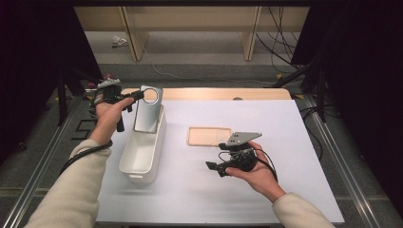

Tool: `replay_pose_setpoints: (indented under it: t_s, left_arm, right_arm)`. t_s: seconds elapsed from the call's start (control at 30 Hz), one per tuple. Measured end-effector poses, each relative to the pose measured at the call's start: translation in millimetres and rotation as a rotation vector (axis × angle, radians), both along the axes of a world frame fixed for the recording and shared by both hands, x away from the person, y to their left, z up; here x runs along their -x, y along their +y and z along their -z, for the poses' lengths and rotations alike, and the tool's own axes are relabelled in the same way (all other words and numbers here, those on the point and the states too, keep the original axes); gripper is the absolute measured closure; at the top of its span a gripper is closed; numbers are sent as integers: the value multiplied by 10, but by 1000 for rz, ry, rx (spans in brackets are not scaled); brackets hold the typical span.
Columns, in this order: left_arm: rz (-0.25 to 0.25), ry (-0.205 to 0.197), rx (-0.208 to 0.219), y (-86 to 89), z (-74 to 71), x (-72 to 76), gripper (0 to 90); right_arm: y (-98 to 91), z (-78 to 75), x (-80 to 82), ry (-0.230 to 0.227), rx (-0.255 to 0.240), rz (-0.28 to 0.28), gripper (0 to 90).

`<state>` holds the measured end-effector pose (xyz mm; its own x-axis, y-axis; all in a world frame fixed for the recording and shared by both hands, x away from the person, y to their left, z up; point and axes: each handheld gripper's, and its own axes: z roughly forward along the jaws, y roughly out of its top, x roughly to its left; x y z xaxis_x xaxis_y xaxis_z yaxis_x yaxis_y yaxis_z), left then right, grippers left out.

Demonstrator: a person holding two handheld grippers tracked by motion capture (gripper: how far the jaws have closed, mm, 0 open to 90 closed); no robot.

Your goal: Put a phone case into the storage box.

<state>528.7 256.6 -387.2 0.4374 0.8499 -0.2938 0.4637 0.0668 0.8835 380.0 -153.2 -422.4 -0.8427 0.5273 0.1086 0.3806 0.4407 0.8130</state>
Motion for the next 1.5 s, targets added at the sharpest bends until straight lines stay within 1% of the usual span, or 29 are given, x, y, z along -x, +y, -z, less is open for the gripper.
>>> replay_pose_setpoints:
  t_s: [0.1,0.37,0.43,0.63,1.0,1.17,1.3,1.5]
  left_arm:
    - [-2,12,-6,-4,18,-21,817]
    - [-4,27,-17,-33,52,-68,817]
    - [-6,33,-14,-40,61,-76,816]
    - [-14,50,-21,-38,105,-105,816]
    - [-25,74,-18,-25,164,-144,815]
    - [-33,96,-16,-22,198,-160,814]
    - [-39,105,-18,-11,210,-164,808]
    - [-47,115,-56,-14,217,-171,796]
  right_arm:
    - [2,2,-1,1,-1,-2,163]
    - [4,5,-3,3,-2,-3,163]
    - [4,5,-3,3,-2,-4,163]
    - [2,2,-3,2,-2,-3,163]
    - [4,2,-3,2,-2,-4,163]
    - [0,4,-6,5,-2,-3,163]
    - [2,3,-5,5,-3,-3,163]
    - [5,5,-5,7,-3,-3,163]
